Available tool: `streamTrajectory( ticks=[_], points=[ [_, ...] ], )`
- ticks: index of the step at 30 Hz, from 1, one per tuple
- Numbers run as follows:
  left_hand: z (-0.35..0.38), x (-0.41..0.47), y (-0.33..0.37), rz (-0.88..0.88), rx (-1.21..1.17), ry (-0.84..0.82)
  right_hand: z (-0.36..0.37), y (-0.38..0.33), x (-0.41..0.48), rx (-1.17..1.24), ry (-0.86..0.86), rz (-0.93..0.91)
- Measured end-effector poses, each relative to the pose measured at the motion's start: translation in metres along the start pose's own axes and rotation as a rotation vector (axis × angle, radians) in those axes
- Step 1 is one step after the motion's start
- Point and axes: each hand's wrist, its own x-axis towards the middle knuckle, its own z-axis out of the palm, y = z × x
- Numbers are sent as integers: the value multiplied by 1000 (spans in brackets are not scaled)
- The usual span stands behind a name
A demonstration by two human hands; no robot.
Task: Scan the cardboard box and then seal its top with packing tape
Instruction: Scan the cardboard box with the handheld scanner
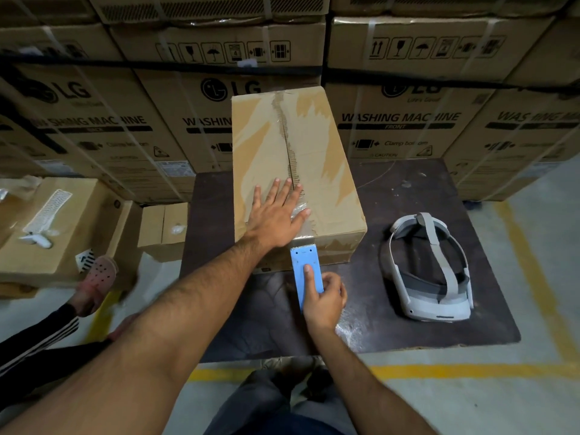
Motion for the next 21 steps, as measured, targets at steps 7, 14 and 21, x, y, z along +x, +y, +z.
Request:
streamTrajectory(
  ticks=[7, 14, 21],
  points=[
    [-6, -2, 1, 15, -24, -3, 8, -15, -24, -8, -6, 15],
    [-8, -3, 2, 17, -13, -18, -1, -22, -25, -21, -56, 5],
    [-8, -3, 1, 17, -1, -23, -5, -24, -25, -92, -104, 8]
  ],
)
